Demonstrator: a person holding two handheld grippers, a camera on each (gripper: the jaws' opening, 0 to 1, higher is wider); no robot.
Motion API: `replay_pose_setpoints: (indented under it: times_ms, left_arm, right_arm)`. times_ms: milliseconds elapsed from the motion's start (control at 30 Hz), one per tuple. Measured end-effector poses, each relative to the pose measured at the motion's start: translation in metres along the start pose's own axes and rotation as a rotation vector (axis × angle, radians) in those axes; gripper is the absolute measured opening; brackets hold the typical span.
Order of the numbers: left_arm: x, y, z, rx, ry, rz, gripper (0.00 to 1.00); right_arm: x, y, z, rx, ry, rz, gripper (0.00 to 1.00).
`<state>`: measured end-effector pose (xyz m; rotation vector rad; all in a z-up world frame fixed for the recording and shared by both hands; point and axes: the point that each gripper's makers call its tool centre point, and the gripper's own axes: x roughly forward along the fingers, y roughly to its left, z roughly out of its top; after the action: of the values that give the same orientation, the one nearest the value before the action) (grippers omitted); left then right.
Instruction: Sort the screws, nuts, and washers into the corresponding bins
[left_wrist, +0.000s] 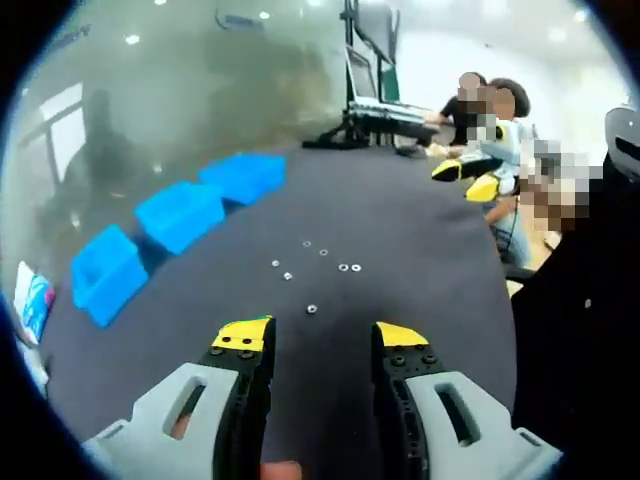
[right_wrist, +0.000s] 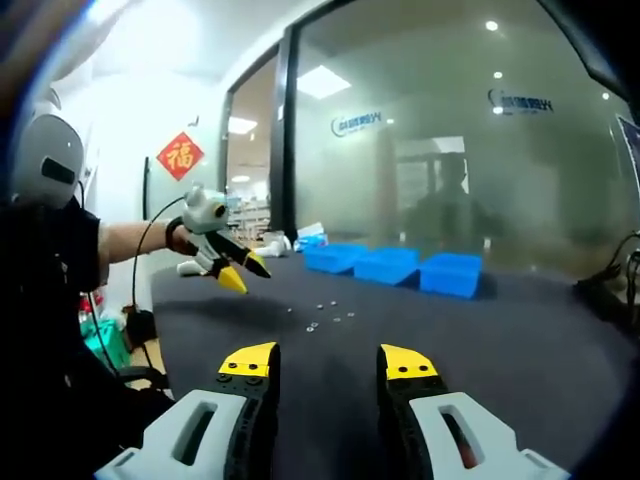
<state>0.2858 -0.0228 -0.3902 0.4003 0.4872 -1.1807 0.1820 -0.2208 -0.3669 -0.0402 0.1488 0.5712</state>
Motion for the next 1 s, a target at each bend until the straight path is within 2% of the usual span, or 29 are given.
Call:
replay_pose_setpoints:
  times_ms: [333,600,1000]
  left_arm:
    - [0.029,0.003,0.005,-0.01,0.086,-0.032,0.33]
    - [0.05,-0.005,-0.008,-0.004,0.169,-0.064,0.3]
    - [0.055,0.003,-0.013,-0.028,0.196,-0.056,0.22]
  right_arm:
    - [-0.002,-0.002,-0.003,0.013,-0.007,-0.005,0.35]
    - [-0.004,-0.005,-0.007,0.023,-0.007,-0.008,0.35]
    - [-0.006,-0.006,-0.009,0.032,-0.012,-0.014,0.35]
